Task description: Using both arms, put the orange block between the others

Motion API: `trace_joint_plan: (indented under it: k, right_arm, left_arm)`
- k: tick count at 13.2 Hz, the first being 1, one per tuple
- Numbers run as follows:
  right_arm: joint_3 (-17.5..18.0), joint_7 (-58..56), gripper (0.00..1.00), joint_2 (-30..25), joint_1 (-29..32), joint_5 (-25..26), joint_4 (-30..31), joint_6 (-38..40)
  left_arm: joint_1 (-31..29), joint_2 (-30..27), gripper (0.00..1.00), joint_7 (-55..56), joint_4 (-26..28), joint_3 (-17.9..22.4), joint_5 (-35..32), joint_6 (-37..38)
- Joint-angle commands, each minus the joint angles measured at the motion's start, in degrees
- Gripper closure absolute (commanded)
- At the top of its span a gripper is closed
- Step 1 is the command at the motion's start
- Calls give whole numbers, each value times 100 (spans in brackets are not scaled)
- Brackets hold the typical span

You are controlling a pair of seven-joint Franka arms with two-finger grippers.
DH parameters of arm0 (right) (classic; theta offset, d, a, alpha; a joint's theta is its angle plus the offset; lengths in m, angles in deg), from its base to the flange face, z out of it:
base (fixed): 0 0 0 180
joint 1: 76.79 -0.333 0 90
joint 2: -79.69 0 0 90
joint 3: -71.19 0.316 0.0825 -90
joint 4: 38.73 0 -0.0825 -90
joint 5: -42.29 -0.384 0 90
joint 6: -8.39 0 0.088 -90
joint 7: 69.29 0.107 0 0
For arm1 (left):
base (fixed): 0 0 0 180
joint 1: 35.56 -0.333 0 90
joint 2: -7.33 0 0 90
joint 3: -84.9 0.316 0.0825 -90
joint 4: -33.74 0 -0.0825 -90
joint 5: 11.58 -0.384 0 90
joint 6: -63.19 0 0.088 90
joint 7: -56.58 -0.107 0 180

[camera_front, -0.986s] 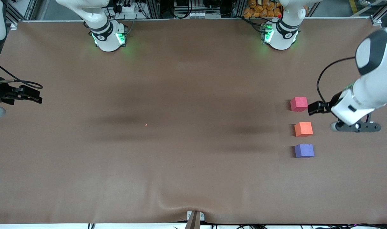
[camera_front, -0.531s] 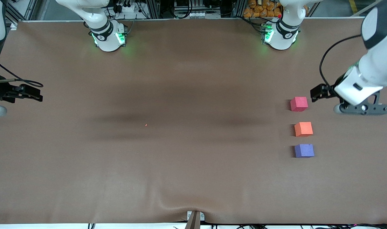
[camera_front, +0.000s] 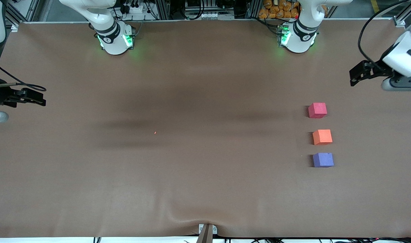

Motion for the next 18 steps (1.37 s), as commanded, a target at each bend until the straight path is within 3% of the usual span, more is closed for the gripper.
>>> trace_joint_plan:
  k: [1,3,6,12,18]
  right_arm:
    - [40,15,0,-28,64,44,-64,112]
    - [40,15,0,-28,64,44,-64,112]
    - [40,24,0,-28,64,-8,-64,112]
    - [40,15,0,-20,90,-27,-64,112]
    - [40,15,0,-19,90,-27,-64,112]
  left_arm:
    - [139,-112,0,42,142,75,81,44]
    - [-80,-112,0,8,133,-39,72,44]
    - [-564,-120,0,86,90,-688,28,131]
    - [-565,-208,0,262,89,-681,485,202]
    - [-494,-270,0,289,81,-576,344,228]
